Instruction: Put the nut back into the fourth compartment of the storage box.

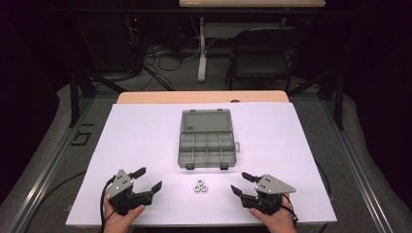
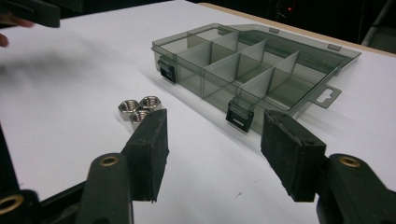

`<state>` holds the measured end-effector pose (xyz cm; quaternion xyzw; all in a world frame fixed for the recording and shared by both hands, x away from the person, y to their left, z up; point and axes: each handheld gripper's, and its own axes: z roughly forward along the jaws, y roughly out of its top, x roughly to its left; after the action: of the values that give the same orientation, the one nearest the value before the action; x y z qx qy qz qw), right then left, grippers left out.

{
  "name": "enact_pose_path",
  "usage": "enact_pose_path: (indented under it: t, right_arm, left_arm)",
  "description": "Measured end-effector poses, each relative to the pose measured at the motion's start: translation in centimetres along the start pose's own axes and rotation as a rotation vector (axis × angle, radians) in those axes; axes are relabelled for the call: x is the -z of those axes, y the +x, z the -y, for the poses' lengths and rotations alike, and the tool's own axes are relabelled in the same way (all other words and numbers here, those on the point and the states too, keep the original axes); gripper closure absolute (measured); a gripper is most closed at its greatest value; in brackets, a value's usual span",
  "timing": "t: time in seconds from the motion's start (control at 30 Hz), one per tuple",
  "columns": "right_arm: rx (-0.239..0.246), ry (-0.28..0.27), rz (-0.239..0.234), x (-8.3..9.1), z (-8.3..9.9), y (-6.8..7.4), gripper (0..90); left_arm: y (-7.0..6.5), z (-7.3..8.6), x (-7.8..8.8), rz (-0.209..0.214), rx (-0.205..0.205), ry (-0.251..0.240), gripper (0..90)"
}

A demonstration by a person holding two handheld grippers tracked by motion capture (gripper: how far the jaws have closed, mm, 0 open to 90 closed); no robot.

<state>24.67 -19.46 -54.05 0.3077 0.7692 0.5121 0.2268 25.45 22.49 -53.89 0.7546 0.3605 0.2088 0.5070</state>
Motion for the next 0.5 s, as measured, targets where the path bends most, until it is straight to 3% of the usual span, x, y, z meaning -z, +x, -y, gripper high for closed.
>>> enact_pose_path:
  t: [0.03,0.2,0.3,0.5]
  right_arm:
    - [0.002,-0.008,0.002,-0.1,0.0,0.1,39.4]
    - [0.018,0.053,-0.018,-0.5,-0.3,0.5,40.7]
    - [-0.005,0.066,-0.04,-0.7,-0.4,0.7,41.9]
    - [0.036,0.105,-0.053,-1.4,-1.3,1.3,45.1]
  left_arm:
    - [0.0,0.0,0.1,-0.002,-0.003,0.003,22.1]
    - [0.0,0.0,0.1,-0.003,0.013,0.002,22.1]
    - [0.0,0.0,0.1,-0.003,0.012,0.005,22.1]
    - [0.0,0.0,0.1,-0.001,0.01,0.001,22.2]
